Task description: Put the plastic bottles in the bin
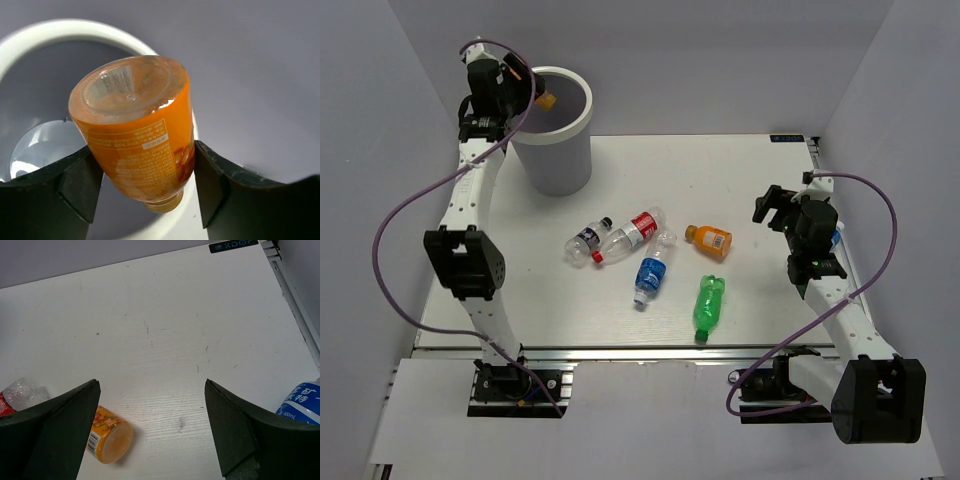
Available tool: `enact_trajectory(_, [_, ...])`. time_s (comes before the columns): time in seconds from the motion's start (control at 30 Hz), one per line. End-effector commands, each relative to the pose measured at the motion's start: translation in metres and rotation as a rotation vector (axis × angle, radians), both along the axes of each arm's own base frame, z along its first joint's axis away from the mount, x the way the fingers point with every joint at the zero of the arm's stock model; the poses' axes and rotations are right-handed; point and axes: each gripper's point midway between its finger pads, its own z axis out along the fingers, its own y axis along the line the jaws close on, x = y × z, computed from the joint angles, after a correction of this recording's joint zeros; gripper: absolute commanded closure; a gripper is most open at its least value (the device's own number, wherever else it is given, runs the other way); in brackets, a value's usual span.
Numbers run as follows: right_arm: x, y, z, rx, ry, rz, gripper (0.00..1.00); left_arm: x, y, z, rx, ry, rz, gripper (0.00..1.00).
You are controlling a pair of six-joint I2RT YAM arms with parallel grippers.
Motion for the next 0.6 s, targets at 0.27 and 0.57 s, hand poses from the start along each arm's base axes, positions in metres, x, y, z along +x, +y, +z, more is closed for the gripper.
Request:
enact_trajectory(0.27, [0.004,0.024,0.034,-0.008,-0.096,0.152,0.11,-0.024,-0.064,0.026,0.115,-0.044,-0.362,0.02])
enact_trajectory(0.57, [-0.002,0.035,0.03,0.006,-0.099,0.215,0.11,-0.115,-0.13,-0.01,0.398,0.0,-0.548,0.02])
